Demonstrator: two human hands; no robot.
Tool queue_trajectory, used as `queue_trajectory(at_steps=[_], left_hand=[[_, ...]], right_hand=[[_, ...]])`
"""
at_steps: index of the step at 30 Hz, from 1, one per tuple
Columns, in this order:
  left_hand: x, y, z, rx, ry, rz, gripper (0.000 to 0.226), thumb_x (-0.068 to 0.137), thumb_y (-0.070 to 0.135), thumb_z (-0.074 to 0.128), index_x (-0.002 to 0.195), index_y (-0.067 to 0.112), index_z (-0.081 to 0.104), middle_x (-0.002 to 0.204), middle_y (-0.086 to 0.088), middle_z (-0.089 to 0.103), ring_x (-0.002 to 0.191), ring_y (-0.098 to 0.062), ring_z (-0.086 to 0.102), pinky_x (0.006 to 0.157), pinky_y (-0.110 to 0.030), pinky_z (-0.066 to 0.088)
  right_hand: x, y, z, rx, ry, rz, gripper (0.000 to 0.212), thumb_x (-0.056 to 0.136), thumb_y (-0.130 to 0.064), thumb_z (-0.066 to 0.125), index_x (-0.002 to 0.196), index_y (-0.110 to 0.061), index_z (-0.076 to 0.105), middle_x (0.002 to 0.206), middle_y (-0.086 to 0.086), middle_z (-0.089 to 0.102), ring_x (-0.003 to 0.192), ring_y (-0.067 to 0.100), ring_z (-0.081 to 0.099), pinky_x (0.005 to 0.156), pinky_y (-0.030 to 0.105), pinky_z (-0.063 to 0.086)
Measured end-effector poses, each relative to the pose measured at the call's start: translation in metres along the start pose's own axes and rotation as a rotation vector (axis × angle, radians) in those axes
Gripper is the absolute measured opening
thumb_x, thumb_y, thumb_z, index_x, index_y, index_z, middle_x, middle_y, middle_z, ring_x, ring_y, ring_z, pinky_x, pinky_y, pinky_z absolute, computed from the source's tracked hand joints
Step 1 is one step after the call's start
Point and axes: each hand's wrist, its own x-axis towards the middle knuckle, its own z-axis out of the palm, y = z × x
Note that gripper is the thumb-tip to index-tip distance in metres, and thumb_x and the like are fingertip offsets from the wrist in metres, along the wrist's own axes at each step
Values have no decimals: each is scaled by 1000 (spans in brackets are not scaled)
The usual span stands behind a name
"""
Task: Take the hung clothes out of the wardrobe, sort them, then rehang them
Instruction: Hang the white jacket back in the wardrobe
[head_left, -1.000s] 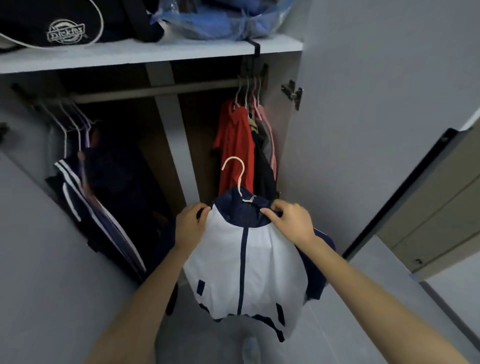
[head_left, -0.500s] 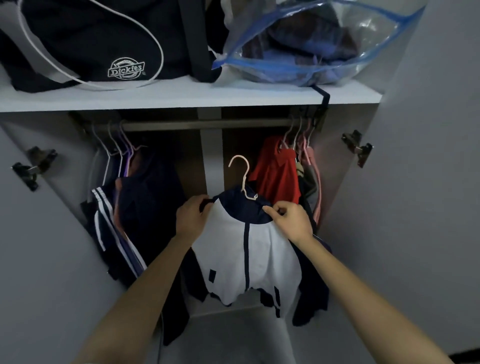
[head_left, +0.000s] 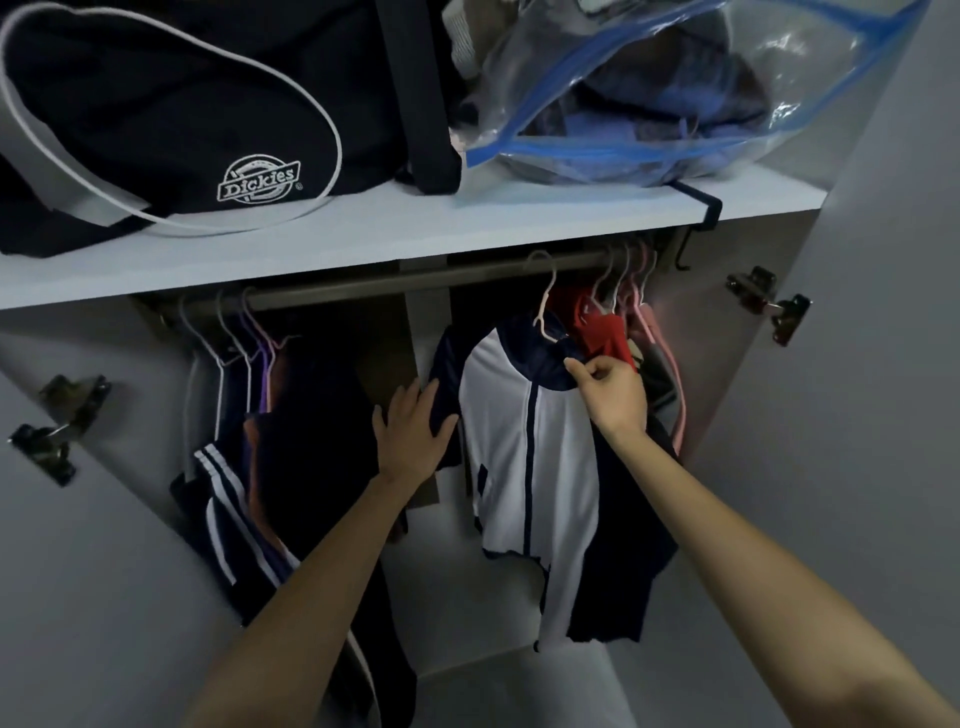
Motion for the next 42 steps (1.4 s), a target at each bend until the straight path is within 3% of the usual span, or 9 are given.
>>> queue_trajectory(at_steps=[6, 14, 22, 42], left_hand=[[37, -5, -11, -12, 13, 75, 63, 100, 51, 44, 155, 24, 28, 163, -5, 22, 151, -26, 13, 120, -52, 3], [54, -20, -9, -49, -23, 65, 63, 101, 49, 45, 156, 27, 25, 164, -4, 20, 151, -26, 13, 120, -55, 3], [56, -32, 12, -81, -91, 51, 62, 101, 49, 44, 156, 30, 23, 164, -3, 19, 151, -24, 12, 121, -56, 4], [53, -13, 34, -143, -127, 71, 60, 102, 46, 43, 156, 31, 21, 164, 0, 20, 152, -21, 10, 120, -53, 1]], right_hand=[[27, -20, 19, 43, 74, 32, 36, 89, -39, 67, 67, -11, 60, 56, 0, 57, 55, 14, 54, 51, 27, 35], [56, -17, 41, 20, 119, 133, 25, 89, -30, 67, 72, -13, 60, 69, 2, 63, 74, 22, 61, 68, 33, 47], [57, 11, 51, -18, 84, 196, 19, 91, -24, 65, 79, -9, 59, 79, 6, 63, 79, 23, 58, 67, 29, 38], [74, 26, 42, -61, 129, 223, 20, 95, -26, 60, 88, -8, 56, 84, 6, 60, 87, 30, 61, 68, 30, 37]])
